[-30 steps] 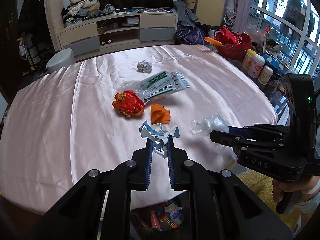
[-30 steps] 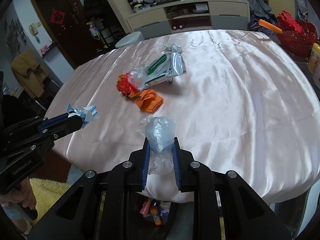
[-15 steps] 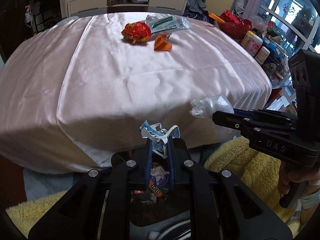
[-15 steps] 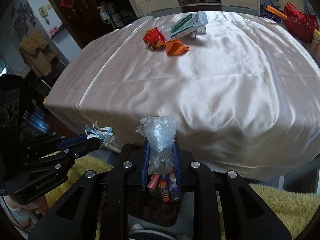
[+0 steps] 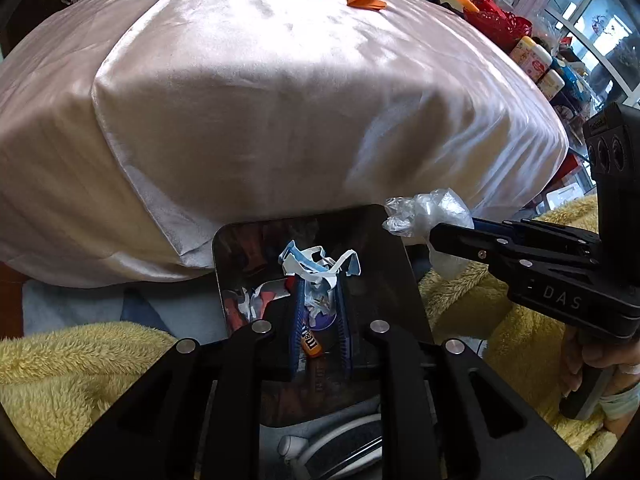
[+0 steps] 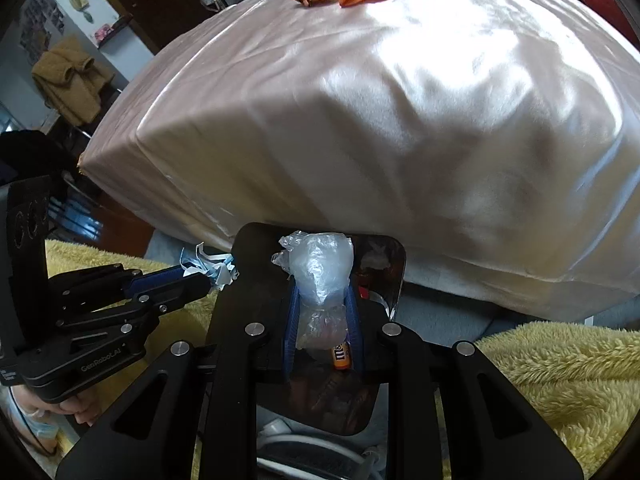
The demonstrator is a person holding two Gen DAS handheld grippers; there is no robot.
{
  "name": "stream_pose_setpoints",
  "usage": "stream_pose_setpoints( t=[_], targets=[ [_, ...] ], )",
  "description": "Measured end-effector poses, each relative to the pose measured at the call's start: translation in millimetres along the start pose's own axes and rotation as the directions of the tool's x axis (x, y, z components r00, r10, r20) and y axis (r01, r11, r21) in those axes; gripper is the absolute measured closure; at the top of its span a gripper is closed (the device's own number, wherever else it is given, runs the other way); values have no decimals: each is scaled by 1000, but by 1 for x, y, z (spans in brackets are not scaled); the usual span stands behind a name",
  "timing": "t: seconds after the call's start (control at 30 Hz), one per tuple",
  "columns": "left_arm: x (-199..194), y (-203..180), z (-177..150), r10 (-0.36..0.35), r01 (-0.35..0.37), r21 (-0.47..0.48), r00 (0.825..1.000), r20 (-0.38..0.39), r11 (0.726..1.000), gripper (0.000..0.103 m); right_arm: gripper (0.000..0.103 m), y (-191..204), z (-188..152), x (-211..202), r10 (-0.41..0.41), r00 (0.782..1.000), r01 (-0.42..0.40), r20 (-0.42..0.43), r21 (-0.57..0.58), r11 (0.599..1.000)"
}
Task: Collect trash
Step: 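Lower both tools over the bin and open them to drop both wrappers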
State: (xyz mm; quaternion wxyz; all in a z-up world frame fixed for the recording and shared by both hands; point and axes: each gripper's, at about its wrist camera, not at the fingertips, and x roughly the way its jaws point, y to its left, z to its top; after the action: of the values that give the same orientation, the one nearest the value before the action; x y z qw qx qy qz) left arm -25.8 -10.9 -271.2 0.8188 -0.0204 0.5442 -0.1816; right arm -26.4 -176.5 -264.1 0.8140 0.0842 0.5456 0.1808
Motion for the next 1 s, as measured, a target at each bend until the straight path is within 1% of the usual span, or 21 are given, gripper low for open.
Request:
stream_pose_setpoints(
  t=[0.23,0.33,0.37,0.4,0.47,0.5,0.57,0.63,0.67,0.73,0.77,0.8,0.83,0.9,0.93,1.0],
  targets=[
    [12,-4,-7,-4,5,21,999,-35,1000,86,78,-2,-3,8,2,1000,-2,-15,1,1000],
    [14,-6,-6,2,-1,27,999,-43,1000,82,77,-5,-3,9,7,1000,-7,-15,13,1000],
    [14,-6,-6,3,-2,25,999,-44,1000,78,77,-6,-3,9,11,1000,-11,-14,19,1000],
    [14,-5,-7,7,-6,23,999,-43,1000,69,76,-8,-4,10,18,1000,-18,-14,27,999],
    [14,-5,-7,11,-10,20,999,-38,1000,61,73,-10,-4,10,34,999,-34,-15,38,999],
    [14,-5,-7,10,-9,18,999,-38,1000,60,72,-11,-4,10,37,999,-36,-15,39,999],
    [15,-3,-7,14,-13,14,999,-42,1000,59,62,-10,-4,9,36,999,-35,-13,37,999],
    [16,-2,-8,21,-20,10,999,-46,1000,56,46,-10,-4,8,32,999,-31,-6,38,999],
    [15,-2,-8,22,-22,8,999,-46,1000,53,43,-10,-4,7,26,1000,-26,-2,41,999],
    [15,-1,-7,27,-27,5,999,-44,1000,43,34,-12,-3,4,12,1000,-13,11,51,999],
    [14,-1,-7,29,-29,3,999,-40,1000,35,31,-14,-3,3,0,1000,-1,18,58,998],
    [14,0,-7,32,-32,2,999,-38,999,31,26,-15,-3,1,-15,1000,13,24,64,998],
    [14,0,-7,35,-35,0,999,-38,999,29,20,-17,-3,0,-27,999,25,28,70,997],
    [13,1,-6,42,-42,-5,998,-40,999,24,17,-19,-2,-3,-46,998,43,39,79,996],
    [12,1,-6,46,-47,-7,998,-40,999,23,15,-20,-2,-5,-53,998,49,41,80,996],
    [9,1,-4,54,-55,-13,998,-36,998,21,15,-20,0,-8,-57,997,53,48,83,995]
  ],
)
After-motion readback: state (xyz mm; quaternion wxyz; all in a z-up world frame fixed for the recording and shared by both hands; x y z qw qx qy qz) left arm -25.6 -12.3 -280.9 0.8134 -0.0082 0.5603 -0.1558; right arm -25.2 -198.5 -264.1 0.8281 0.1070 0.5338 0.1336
